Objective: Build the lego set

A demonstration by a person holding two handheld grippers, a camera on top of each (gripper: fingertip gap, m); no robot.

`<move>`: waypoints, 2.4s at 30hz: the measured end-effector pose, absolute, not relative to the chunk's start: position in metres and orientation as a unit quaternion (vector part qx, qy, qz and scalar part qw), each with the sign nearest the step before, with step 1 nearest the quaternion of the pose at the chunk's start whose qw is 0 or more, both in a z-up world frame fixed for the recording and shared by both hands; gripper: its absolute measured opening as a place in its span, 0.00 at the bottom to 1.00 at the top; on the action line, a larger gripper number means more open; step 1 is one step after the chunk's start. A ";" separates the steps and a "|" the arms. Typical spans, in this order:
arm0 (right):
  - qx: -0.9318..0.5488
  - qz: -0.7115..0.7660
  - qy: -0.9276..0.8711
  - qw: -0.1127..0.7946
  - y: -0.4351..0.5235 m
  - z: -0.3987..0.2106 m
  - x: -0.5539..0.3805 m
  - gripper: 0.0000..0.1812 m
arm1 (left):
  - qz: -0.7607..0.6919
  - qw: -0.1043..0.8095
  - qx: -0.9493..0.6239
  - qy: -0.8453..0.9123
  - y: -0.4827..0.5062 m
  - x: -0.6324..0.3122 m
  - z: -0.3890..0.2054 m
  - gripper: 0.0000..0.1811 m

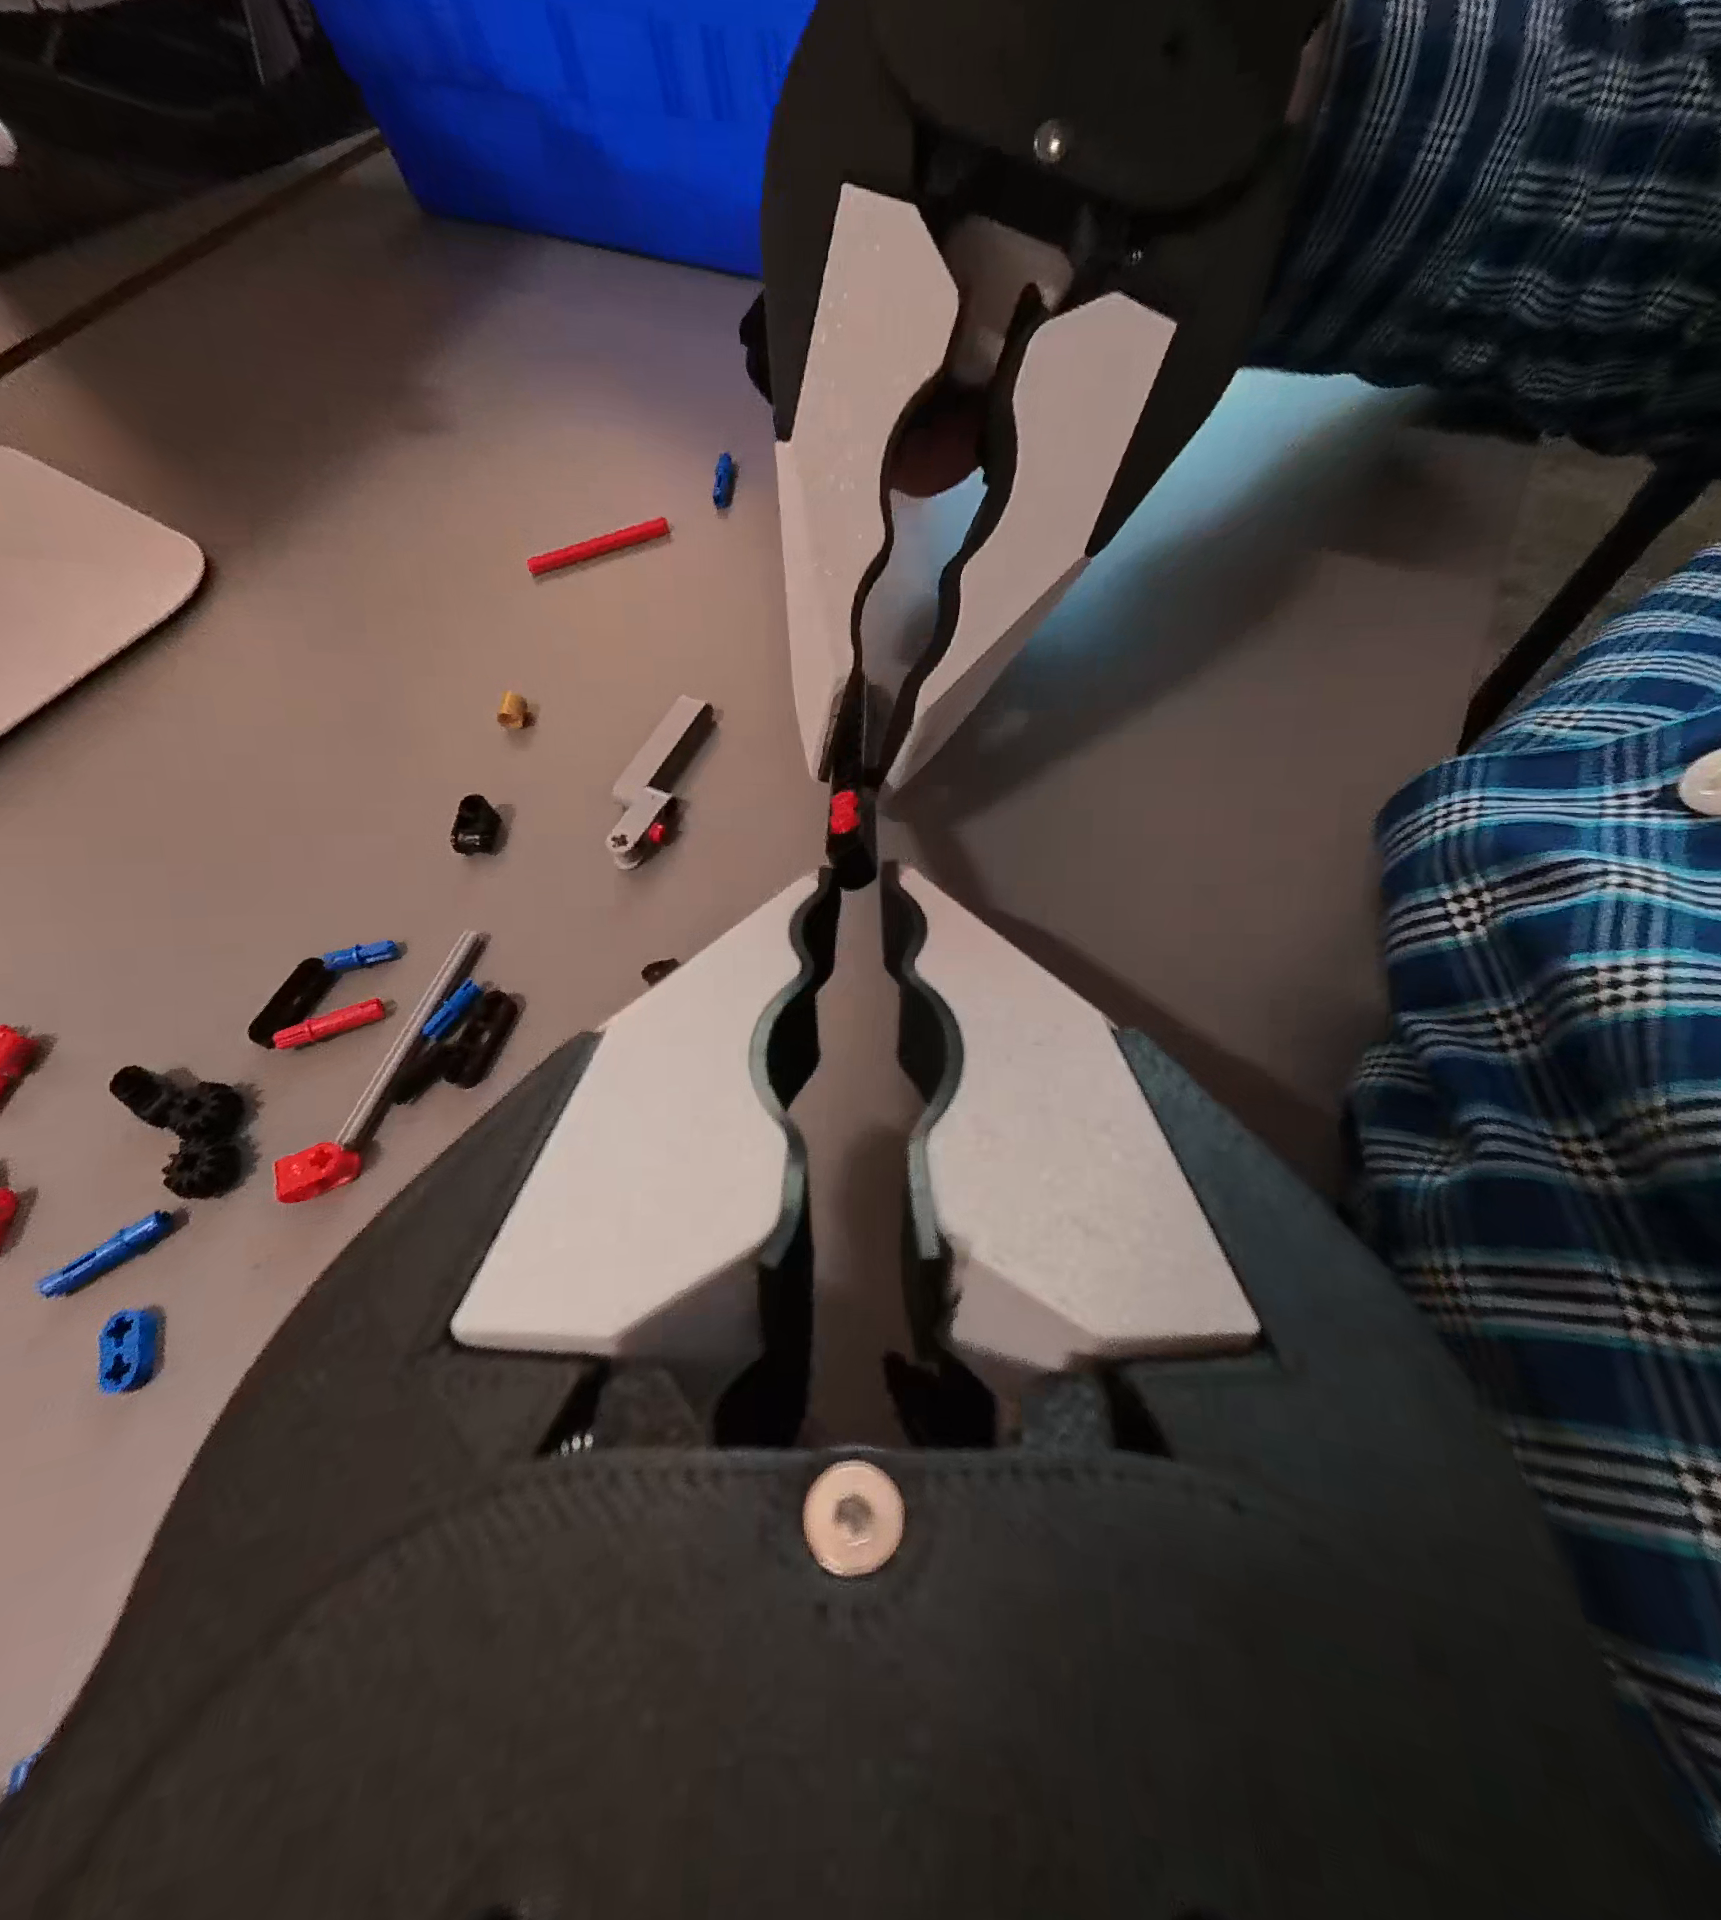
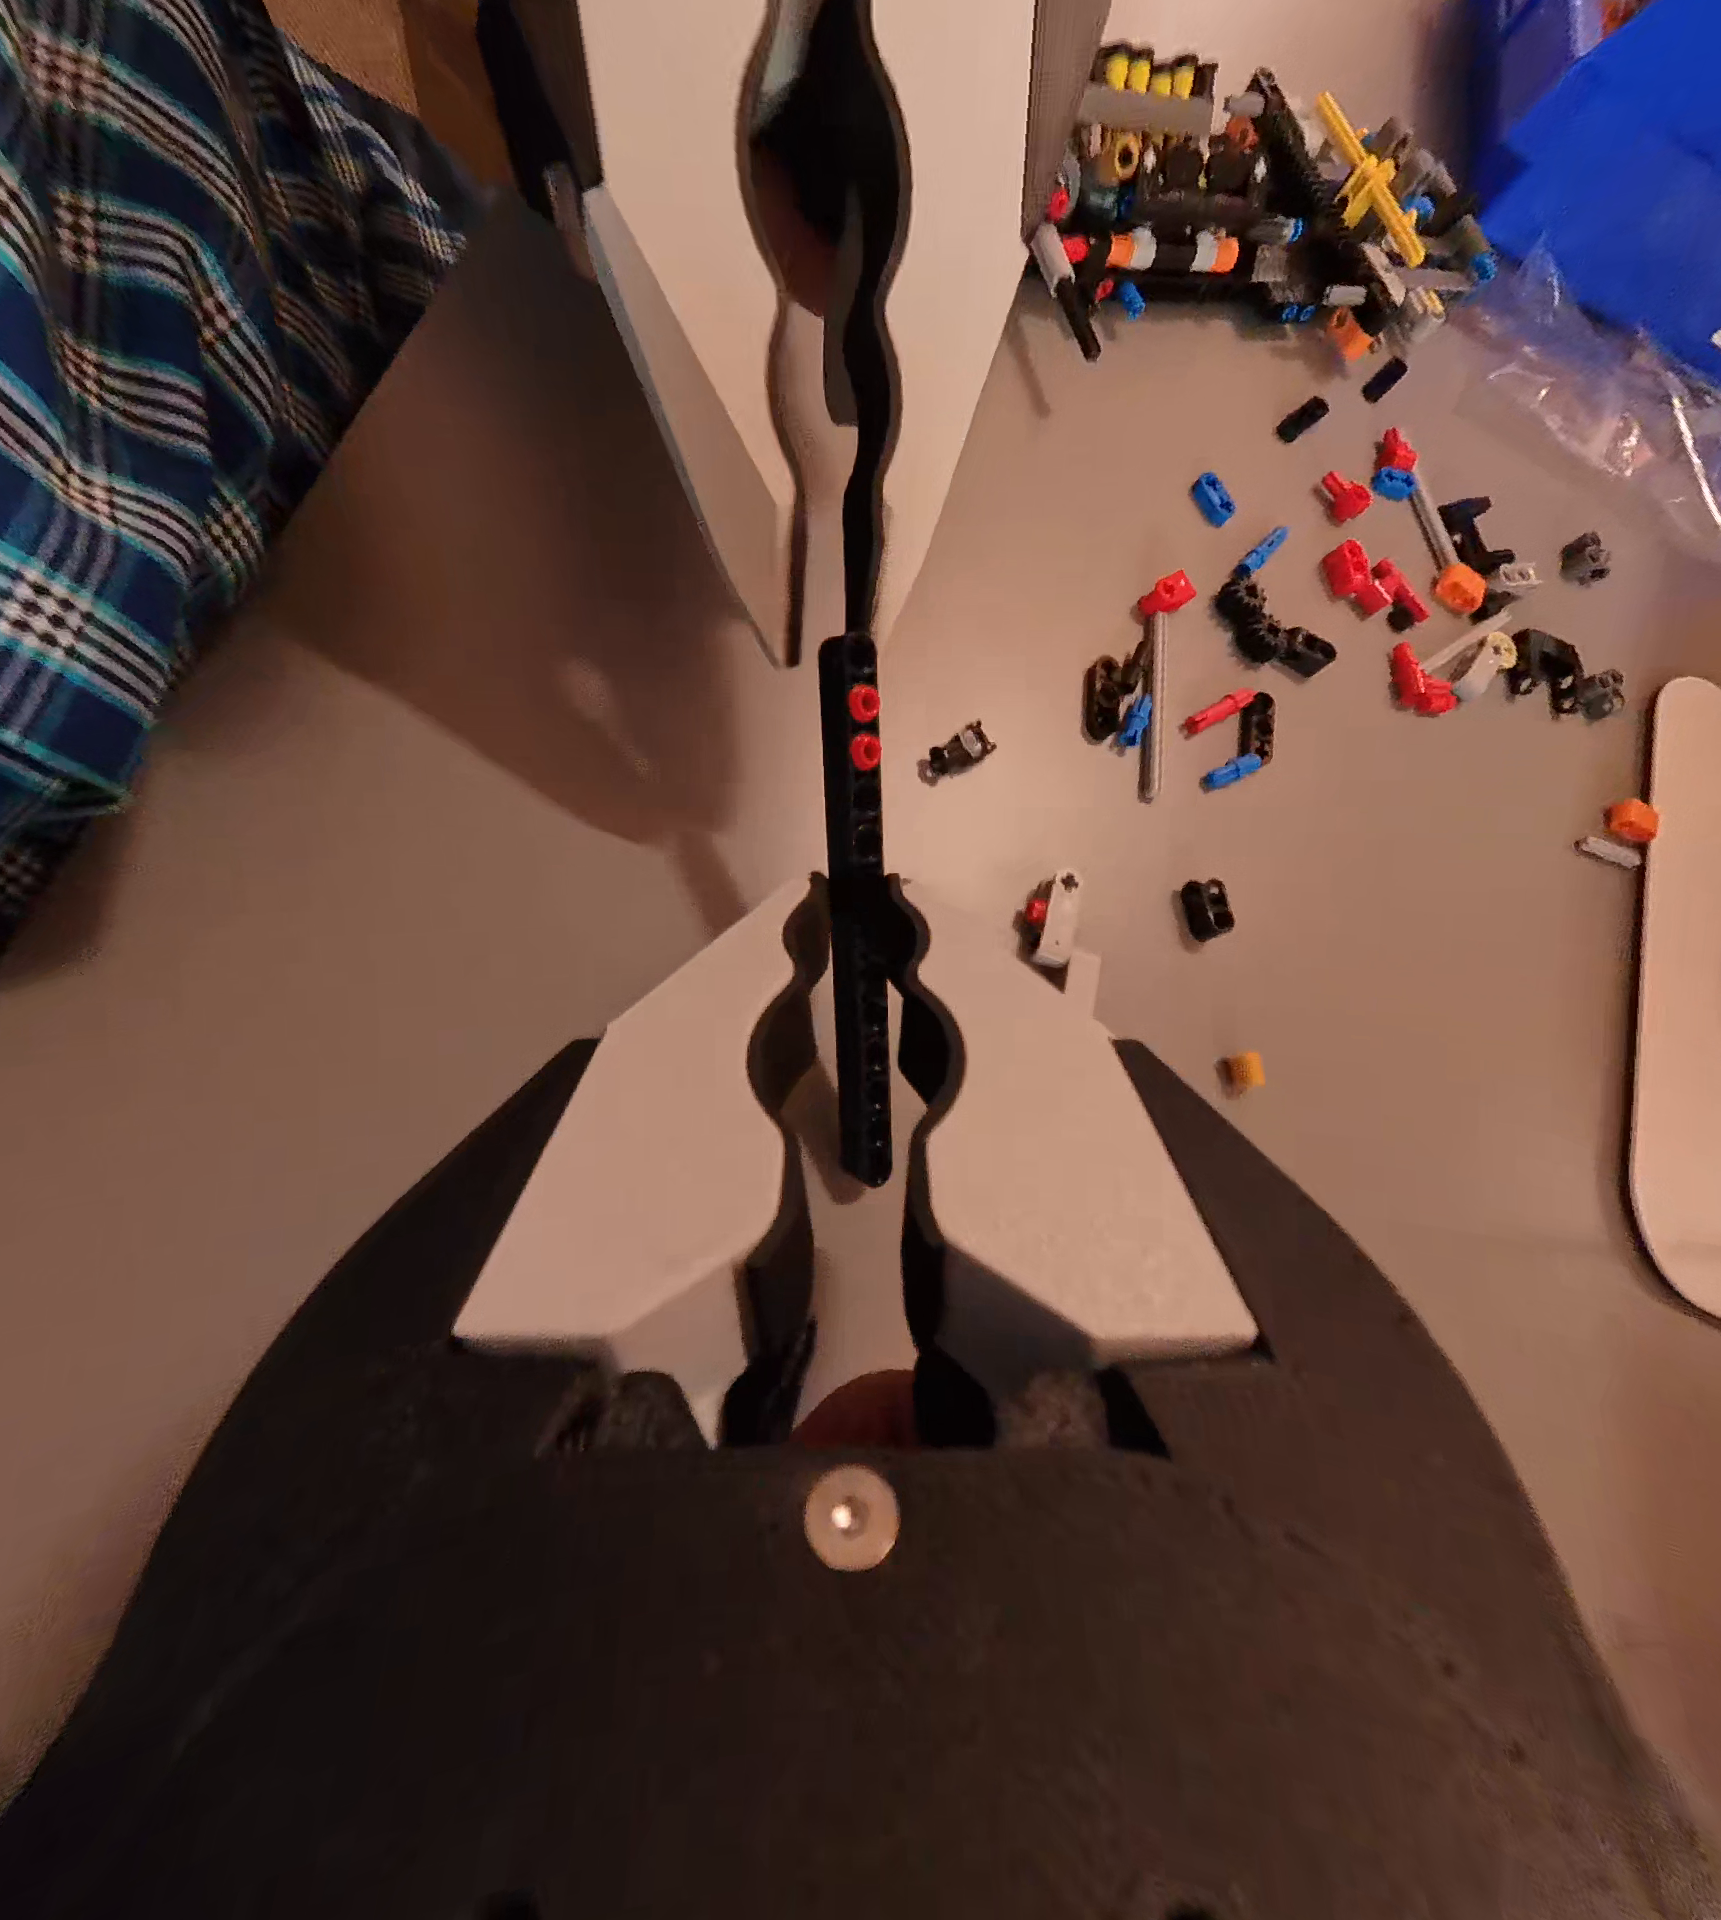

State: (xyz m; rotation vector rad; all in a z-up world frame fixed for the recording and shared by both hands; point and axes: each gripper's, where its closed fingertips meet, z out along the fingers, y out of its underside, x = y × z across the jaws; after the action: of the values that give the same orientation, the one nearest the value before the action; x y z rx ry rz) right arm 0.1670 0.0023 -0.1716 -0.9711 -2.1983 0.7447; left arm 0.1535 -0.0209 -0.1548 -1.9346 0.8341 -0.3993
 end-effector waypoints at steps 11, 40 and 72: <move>-0.380 0.233 -0.855 0.264 0.023 -0.191 0.193 0.04 | -0.161 0.454 -0.812 0.330 -0.016 0.150 -0.164 0.13; -0.506 0.229 -0.762 0.334 0.099 -0.151 0.103 0.12 | -0.181 0.466 -0.817 0.286 -0.012 0.142 -0.157 0.14; -0.533 0.252 -0.764 0.262 0.133 -0.186 -0.029 0.00 | -0.269 0.477 -0.799 0.247 -0.014 0.136 -0.143 0.14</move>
State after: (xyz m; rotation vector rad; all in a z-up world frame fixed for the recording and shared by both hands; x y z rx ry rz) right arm -0.0289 0.1330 -0.1858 -1.4413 -2.0672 0.6813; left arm 0.1357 -0.0141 -0.1427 -1.9524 0.6023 -0.6565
